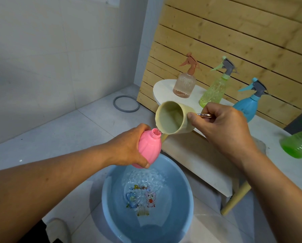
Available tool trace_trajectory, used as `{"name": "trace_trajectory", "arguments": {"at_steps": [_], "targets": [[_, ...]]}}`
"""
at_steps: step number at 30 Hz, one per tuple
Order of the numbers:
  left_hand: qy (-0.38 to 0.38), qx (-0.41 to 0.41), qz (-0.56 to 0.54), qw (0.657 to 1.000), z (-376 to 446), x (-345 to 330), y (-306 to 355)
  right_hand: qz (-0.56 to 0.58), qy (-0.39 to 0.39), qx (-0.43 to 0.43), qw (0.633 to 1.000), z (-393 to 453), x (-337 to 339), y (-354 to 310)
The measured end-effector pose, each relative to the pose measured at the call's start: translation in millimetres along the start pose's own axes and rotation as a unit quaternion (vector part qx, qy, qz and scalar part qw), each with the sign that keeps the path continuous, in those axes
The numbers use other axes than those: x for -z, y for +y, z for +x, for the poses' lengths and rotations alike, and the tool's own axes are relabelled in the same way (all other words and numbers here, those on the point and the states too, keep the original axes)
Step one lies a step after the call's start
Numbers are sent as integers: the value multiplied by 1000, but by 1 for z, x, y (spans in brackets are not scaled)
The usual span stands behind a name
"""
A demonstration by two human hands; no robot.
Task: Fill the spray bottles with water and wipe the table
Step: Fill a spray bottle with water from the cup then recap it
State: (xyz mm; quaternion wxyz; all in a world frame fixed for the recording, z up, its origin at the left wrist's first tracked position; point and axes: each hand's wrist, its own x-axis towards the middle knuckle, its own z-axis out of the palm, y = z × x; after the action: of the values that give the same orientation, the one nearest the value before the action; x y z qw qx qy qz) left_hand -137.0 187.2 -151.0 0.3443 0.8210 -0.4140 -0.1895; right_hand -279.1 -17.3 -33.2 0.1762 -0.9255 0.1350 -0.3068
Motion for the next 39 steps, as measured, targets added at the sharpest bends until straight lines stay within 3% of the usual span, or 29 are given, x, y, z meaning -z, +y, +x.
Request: {"name": "trace_trajectory", "arguments": {"at_steps": [39], "targets": [[-7,-1,1,1000,0,-2,-1,-60,21,84,994,-5,5,-14]]}}
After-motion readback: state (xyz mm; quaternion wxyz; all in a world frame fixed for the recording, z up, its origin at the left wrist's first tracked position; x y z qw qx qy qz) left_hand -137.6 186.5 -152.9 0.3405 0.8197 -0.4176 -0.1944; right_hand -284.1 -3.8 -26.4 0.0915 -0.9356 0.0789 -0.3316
